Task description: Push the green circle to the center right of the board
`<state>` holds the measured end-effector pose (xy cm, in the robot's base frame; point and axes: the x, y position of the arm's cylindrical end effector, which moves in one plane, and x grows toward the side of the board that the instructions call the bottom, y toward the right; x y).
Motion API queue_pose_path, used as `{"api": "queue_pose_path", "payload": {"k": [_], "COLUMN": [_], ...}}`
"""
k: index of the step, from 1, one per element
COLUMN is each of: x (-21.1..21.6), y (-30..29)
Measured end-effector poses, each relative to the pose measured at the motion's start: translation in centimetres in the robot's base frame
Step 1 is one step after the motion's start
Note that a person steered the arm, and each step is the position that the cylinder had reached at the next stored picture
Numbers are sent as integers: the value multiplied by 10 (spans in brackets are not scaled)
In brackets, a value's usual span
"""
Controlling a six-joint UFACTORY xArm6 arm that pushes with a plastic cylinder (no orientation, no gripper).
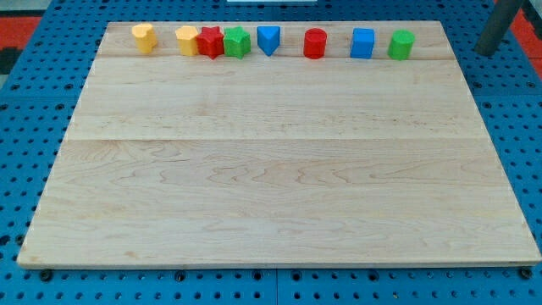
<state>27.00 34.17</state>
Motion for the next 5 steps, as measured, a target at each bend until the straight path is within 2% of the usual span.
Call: {"api": "queue_pose_path", "payload": {"k": [2, 3, 4, 5], "x": [-12, -64, -74, -44], "y": [0, -36, -85, -124]}}
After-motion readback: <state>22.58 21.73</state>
